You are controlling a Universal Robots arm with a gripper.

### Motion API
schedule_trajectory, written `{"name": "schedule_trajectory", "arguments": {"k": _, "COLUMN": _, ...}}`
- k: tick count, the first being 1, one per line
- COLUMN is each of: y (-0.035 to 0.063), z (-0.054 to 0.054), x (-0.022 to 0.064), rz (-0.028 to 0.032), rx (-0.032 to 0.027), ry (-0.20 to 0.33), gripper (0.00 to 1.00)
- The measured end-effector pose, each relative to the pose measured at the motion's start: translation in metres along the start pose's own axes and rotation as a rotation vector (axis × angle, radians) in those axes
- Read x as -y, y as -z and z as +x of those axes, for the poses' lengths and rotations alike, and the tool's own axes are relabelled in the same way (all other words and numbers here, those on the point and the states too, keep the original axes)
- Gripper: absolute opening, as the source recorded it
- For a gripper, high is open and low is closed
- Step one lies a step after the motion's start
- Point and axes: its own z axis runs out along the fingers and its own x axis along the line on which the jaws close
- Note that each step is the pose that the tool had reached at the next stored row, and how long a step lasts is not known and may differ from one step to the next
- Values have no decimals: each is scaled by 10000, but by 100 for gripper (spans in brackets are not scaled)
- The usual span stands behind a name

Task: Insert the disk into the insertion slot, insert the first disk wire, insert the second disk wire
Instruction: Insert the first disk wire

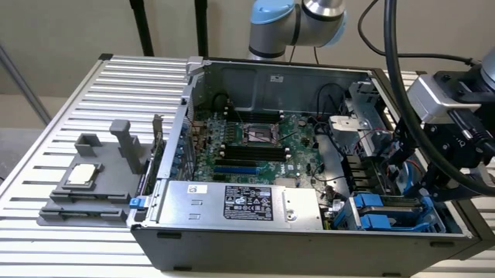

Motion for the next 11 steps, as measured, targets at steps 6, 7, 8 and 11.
{"name": "schedule_trajectory", "arguments": {"k": 6, "y": 37, "z": 5, "x": -44, "rz": -35, "rx": 5, "ry": -2, "gripper": 58}}
{"name": "schedule_trajectory", "arguments": {"k": 7, "y": 39, "z": 13, "x": -28, "rz": -55, "rx": 5, "ry": -5, "gripper": 58}}
{"name": "schedule_trajectory", "arguments": {"k": 8, "y": 39, "z": 23, "x": 0, "rz": -65, "rx": 10, "ry": -8, "gripper": 58}}
{"name": "schedule_trajectory", "arguments": {"k": 11, "y": 45, "z": 54, "x": 123, "rz": -98, "rx": 10, "ry": -11, "gripper": 58}}
